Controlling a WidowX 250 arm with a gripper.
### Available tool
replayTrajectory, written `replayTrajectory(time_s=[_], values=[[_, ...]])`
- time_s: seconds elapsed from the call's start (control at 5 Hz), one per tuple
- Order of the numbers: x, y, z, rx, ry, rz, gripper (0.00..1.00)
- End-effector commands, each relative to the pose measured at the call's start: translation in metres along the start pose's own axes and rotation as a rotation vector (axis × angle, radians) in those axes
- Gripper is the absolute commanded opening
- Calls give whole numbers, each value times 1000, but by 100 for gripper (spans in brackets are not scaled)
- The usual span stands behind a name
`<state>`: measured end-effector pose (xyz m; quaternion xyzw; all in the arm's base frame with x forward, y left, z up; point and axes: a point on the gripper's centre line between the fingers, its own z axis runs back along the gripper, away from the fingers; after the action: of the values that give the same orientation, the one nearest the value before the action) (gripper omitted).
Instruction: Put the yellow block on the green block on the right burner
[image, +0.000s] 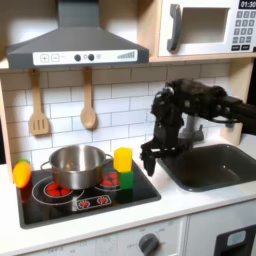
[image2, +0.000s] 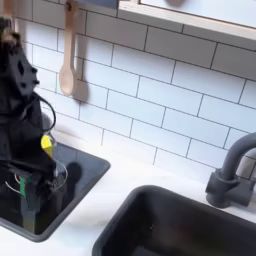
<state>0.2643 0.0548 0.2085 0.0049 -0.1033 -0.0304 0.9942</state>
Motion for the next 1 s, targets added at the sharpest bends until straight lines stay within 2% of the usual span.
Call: replayTrajectory(time_s=[0.0,0.2,0.8], values=[[-8,-5,-5,-29,37,4,100],[-13,-7,-9,-45,115,-7,100],[-12,-8,-9,-43,109,-11,100]])
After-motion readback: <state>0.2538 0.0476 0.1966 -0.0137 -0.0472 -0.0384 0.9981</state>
